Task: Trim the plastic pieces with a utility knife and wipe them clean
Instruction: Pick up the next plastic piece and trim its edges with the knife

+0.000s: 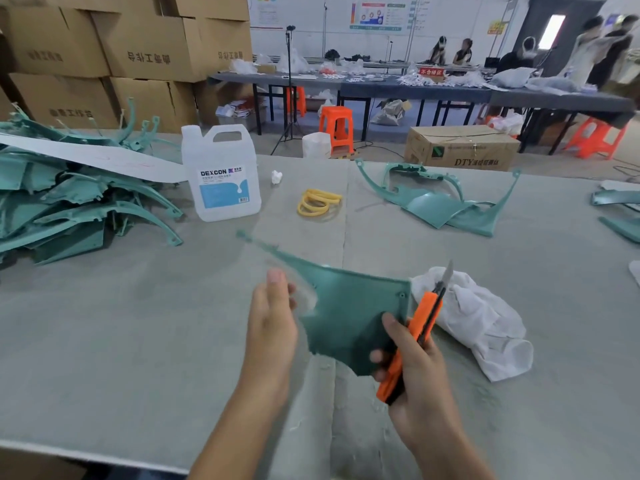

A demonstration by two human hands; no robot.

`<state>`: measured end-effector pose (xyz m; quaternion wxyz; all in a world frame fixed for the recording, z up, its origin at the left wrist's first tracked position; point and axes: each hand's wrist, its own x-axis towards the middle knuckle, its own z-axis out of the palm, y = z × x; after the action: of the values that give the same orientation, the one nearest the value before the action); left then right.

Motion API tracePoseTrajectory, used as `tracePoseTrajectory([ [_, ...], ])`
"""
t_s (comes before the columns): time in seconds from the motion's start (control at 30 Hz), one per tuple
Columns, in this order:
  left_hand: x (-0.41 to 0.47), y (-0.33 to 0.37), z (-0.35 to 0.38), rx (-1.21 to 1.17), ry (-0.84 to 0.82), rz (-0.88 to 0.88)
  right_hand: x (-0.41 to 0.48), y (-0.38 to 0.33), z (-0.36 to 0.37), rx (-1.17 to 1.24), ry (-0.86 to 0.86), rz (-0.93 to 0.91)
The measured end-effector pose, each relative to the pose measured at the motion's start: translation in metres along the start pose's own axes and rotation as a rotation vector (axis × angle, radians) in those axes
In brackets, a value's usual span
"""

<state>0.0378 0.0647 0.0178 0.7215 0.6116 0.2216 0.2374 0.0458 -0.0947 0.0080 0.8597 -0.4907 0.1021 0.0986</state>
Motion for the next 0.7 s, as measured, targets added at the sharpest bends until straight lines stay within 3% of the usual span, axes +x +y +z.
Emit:
tracePoseTrajectory([
  [0.1,-0.02,-0.023,0.009,-0.017,-0.088,-0.074,-0.01,0.012,0.008,0.102,0.035,0.058],
  [0.27,-0.017,-0.028,0.01,-0.059,0.1,-0.191,-0.032,0.024,0.009,-0.059,-0.153,0.108],
  [0.37,-0.005,-0.019,-0.002,-0.099,0.137,-0.223,-0.028,0.004,-0.004,-0.304,-0.226,-0.03],
  [0.53,0.0,-0.006,-0.023,-0.073,-0.079,-0.318,-0.01,-0.038,-0.024,-0.772,-0.259,-0.377],
  [0.7,-0.008,-0.001,-0.022,-0.11,-0.158,-0.344,-0.004,-0.048,-0.019,-1.153,-0.382,-0.514],
])
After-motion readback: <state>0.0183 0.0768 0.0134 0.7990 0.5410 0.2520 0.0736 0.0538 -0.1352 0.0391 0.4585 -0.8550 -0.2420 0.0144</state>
